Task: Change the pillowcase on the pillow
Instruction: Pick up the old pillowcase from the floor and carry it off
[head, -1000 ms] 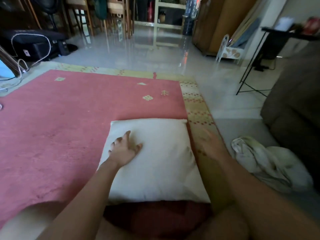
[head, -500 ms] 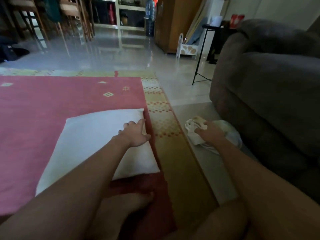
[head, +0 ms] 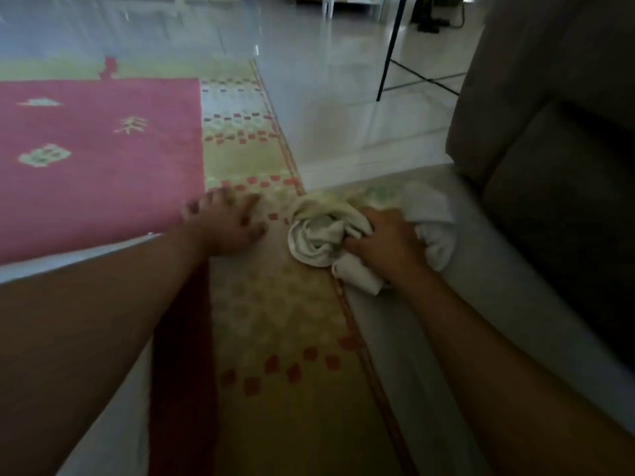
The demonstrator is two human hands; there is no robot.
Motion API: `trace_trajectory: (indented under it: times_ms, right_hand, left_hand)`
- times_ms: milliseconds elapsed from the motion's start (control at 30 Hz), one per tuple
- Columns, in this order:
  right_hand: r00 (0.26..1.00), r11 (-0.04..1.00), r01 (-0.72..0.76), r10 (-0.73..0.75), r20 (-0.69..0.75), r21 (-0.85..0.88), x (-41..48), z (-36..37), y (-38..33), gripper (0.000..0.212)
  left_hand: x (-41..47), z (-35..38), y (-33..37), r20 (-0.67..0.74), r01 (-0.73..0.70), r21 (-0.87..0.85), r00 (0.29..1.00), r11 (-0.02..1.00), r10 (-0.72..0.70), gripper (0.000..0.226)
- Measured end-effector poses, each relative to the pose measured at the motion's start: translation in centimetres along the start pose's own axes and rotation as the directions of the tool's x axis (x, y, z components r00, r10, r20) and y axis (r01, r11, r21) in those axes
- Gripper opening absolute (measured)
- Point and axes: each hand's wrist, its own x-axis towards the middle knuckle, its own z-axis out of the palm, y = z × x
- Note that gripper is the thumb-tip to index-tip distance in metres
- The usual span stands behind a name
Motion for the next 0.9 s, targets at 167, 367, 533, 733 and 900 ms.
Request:
trace_trajectory:
  times_ms: [167,367,533,733,900]
  right_hand:
    - [0.987,0.991,0.111,-0.118,-0.111,-0.073,6.0,2.5,-3.5,0.037]
    - [0.971,0.988,-0.141,0.125,-0.202,-0.067,3.1,4.3,-5.7,0.044]
    - [0.954,0.950,-0.281,0.260,-0.149,-0.140,-0.9,2.9,-5.3,0.052]
    - [0.971,0.969,-0.236,0.231,-0.068,-0.075,-2.3,2.2,-4.4,0.050]
    - [0.973,0.976,-0.215,0.211,-0.090,-0.036,-6.7,2.3,-5.7,0.067]
  left_hand:
    - [1.0,2.8,-3.9,-0.235,0.035,-0.100,0.970,0.994,-0.058,0.069]
    - [-0.9,3.4,-3.4,-0.231,0.136,-0.172,0.957,0.976,-0.175,0.065]
    - [-1.0,2.6,-2.9,-0.171,0.147,-0.147,0.970,0.978,-0.172,0.068]
    - [-0.8,1.6,-2.7,-0.112,0.161,-0.109,0.978,0.981,-0.173,0.072]
    - [-0.7,1.3,-3.1,-0.098,0.164,-0.133,0.979,0.977,-0.178,0.075]
